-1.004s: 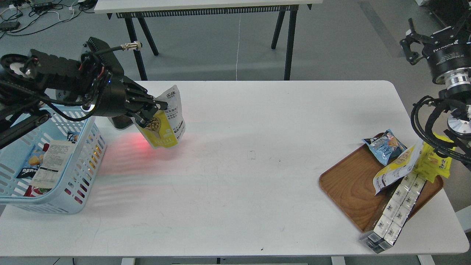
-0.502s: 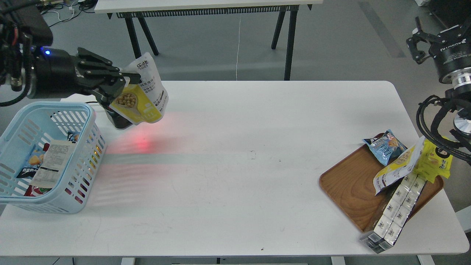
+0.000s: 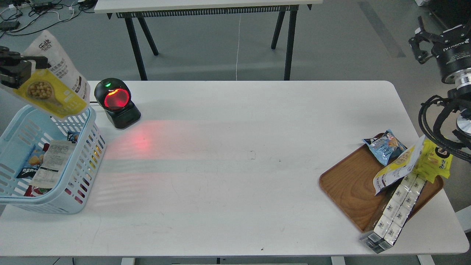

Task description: Scan snack and place in basket

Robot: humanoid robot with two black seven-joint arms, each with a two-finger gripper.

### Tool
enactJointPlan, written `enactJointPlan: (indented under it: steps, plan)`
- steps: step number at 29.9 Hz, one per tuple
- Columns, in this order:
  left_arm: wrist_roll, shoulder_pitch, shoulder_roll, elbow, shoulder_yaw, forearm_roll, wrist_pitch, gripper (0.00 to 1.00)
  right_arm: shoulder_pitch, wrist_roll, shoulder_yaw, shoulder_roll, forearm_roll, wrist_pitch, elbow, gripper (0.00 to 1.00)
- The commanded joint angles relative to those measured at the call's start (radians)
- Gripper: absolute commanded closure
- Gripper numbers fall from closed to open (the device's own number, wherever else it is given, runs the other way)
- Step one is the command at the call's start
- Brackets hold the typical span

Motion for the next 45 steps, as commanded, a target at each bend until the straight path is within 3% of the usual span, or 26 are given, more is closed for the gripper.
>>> enactJointPlan:
  steps: [1, 7, 20, 27, 30, 33, 34, 45]
  plan:
    - [0.0, 0.001, 0.005, 0.03, 0.078, -0.011, 0.0, 0.99, -0.002, 0.0, 0.0, 0.0, -0.001, 0.0, -0.001, 0.01]
    - [0.0, 0.001, -0.002, 0.087, 0.139, -0.05, 0.0, 0.99, -0.003, 0.0, 0.0, -0.001, 0.001, 0.0, -0.003, 0.01]
    - [0.0, 0.003, -0.011, 0.09, 0.146, -0.084, 0.0, 0.93, -0.009, 0.0, 0.0, -0.001, 0.001, 0.0, -0.001, 0.01]
    - [0.0, -0.003, -0.005, 0.092, 0.133, -0.123, 0.0, 0.65, -0.009, 0.0, 0.001, -0.014, 0.001, 0.0, 0.002, 0.01]
    - [0.0, -0.022, -0.003, 0.116, 0.123, -0.275, 0.0, 0.45, -0.009, 0.0, 0.0, -0.014, 0.001, 0.0, 0.002, 0.01]
    - [0.0, -0.065, -0.021, 0.196, 0.08, -0.476, 0.0, 0.07, -0.009, 0.0, 0.0, -0.017, 0.001, 0.0, 0.0, 0.01]
    - [0.0, -0.071, -0.046, 0.22, 0.074, -0.535, 0.0, 0.03, -0.008, 0.0, 0.0, -0.018, 0.001, 0.0, 0.002, 0.01]
    - [0.0, -0.163, -0.412, 0.499, -0.023, -1.124, 0.0, 0.01, 0.009, 0.0, 0.086, -0.046, -0.001, -0.009, -0.011, 0.01]
